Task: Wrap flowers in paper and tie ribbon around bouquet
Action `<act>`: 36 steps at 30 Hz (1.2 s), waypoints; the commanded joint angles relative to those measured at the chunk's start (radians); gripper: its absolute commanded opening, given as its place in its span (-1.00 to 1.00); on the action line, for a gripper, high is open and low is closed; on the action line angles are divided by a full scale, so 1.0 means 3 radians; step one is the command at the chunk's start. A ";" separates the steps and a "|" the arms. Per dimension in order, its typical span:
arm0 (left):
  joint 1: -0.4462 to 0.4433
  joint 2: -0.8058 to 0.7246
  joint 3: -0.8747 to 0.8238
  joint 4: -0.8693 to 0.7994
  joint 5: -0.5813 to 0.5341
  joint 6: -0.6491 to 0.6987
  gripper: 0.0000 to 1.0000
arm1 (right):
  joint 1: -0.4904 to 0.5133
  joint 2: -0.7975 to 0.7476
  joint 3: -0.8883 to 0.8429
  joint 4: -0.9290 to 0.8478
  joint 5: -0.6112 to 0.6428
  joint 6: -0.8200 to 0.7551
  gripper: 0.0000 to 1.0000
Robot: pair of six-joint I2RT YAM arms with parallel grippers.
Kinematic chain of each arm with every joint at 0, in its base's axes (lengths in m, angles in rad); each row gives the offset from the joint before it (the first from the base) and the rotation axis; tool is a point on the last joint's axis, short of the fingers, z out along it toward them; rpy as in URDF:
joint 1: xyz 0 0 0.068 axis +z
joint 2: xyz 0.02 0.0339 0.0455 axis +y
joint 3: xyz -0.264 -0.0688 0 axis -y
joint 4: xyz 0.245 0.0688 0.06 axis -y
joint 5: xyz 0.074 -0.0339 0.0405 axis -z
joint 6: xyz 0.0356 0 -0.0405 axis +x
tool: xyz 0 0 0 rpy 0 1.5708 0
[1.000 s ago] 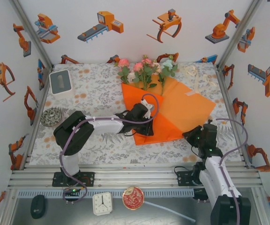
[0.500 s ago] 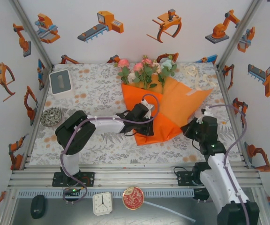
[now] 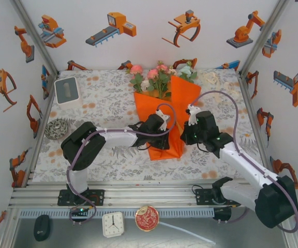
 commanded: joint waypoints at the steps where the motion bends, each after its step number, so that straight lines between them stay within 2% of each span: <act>1: 0.0017 -0.0128 0.0045 -0.0003 -0.0039 -0.0045 -0.28 | 0.0017 0.0021 -0.0016 0.0242 0.0139 0.0202 -1.00; 13: 0.0109 -0.0699 -0.0190 -0.0047 -0.0179 -0.0179 -0.24 | 0.0014 0.0054 -0.0215 0.0591 0.0116 0.0416 -1.00; 20: 0.0114 -0.1067 -0.0569 -0.0464 -0.0669 -0.0142 -0.23 | 0.0016 0.0013 -0.0235 0.0677 -0.0023 0.0387 -1.00; 23: 0.0111 -0.0988 -0.0712 -0.0170 -0.0534 -0.0172 -0.23 | 0.0015 0.0027 -0.0256 0.0831 -0.0222 0.0386 -1.00; 27: 0.0099 -0.0730 -0.0593 0.0073 -0.0318 -0.0244 -0.24 | 0.0023 0.0117 -0.0181 0.0851 -0.0428 0.0392 -1.00; 36: 0.0086 -0.0494 -0.0513 0.0069 -0.0383 -0.0265 -0.24 | 0.0097 0.0484 0.0010 0.0988 -0.1053 0.0578 -1.00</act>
